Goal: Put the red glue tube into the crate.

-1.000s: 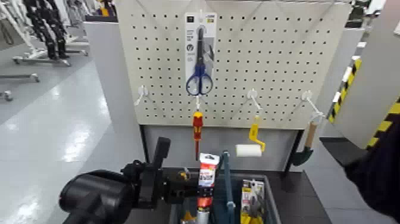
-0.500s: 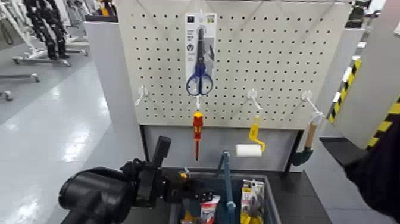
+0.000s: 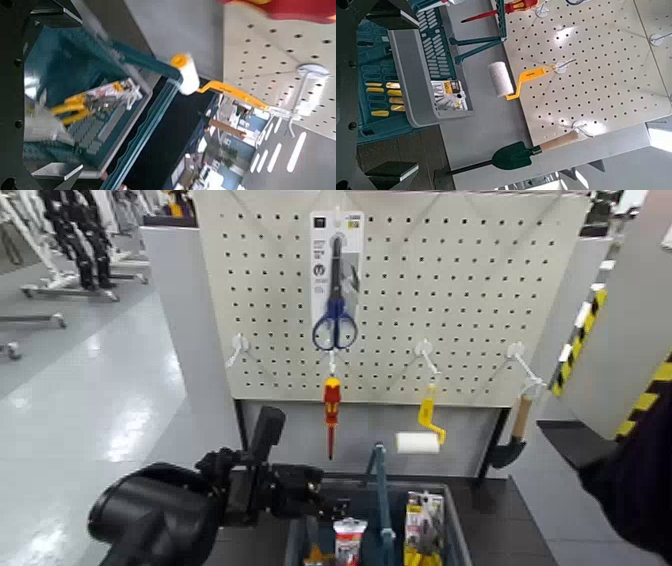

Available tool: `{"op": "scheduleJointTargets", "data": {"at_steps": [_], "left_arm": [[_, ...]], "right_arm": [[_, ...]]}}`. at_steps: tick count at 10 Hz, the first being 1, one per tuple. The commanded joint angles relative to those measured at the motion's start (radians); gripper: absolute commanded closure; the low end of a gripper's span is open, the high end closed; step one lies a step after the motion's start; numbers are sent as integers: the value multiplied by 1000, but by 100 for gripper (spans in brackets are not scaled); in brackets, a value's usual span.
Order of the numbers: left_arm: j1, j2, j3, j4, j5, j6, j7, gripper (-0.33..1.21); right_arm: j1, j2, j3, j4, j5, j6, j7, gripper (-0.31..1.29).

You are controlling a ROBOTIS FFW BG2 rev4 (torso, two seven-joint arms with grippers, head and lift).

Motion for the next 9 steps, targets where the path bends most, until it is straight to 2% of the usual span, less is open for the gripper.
{"op": "scheduleJointTargets", "data": {"at_steps": [1, 3, 5, 6, 7, 8, 9], "left_arm": [[102, -14, 75, -149, -83, -86, 104, -4], [230, -15, 134, -272, -91, -218, 299, -2], [376, -4, 149, -351, -88, -334, 488, -2], [454, 0, 143, -345, -77, -502, 621, -2], [533, -1, 149, -316, -71, -673, 733, -2], [595, 0, 155, -304, -77, -785, 821, -1], [645, 6, 166, -298, -117, -876, 859, -1]], "right_arm": [[2, 87, -2, -3, 1, -6, -2, 6], [3, 87, -2, -3, 1, -12, -6, 6], [8, 87, 3, -5, 19, -27, -41, 6], [17, 87, 12, -12, 42, -30, -95, 4], [19, 87, 9, -17, 52, -29, -97, 4], [22, 86, 3, -23, 65, -29, -98, 4], [22, 86, 0, -26, 78, -29, -101, 4]]}}
